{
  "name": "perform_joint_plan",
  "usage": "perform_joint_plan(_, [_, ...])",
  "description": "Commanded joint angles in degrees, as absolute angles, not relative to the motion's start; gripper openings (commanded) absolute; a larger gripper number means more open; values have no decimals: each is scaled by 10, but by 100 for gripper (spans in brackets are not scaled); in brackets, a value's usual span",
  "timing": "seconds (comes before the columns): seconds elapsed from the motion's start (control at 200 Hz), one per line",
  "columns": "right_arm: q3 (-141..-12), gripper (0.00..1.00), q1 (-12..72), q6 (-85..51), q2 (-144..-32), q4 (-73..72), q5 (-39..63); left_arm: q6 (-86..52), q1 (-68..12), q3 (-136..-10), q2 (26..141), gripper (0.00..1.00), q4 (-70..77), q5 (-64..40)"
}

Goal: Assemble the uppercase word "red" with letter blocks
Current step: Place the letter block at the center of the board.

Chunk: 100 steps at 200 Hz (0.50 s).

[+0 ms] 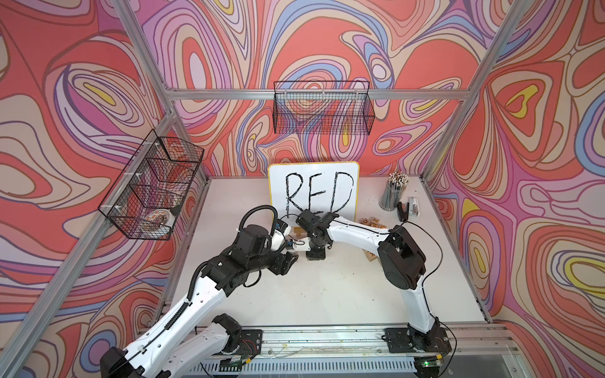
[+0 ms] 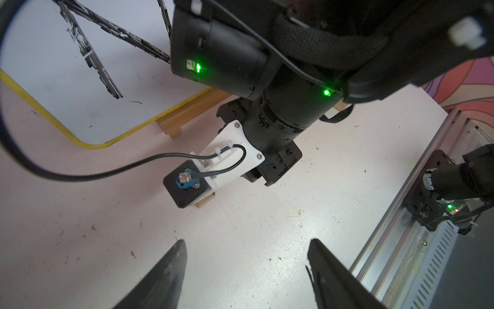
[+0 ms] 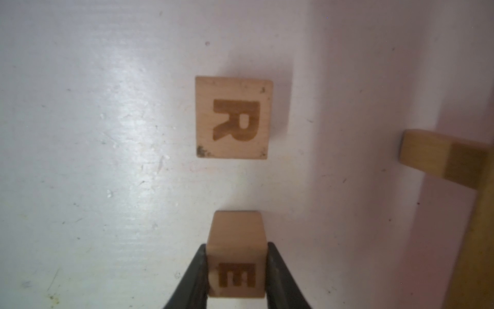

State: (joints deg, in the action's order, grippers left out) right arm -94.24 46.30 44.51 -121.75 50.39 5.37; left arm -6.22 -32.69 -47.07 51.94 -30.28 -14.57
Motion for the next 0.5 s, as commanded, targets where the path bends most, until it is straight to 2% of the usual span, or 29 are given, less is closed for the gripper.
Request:
perform_joint_plan(0.0, [-928,24,466,448,-1228,506,48,-65,-331,-464,516,75,-314,-141])
perform_joint_plan(0.496, [-920,27,466,443,-1223,499,41,-64,-332,-464,515,75,-314,-139])
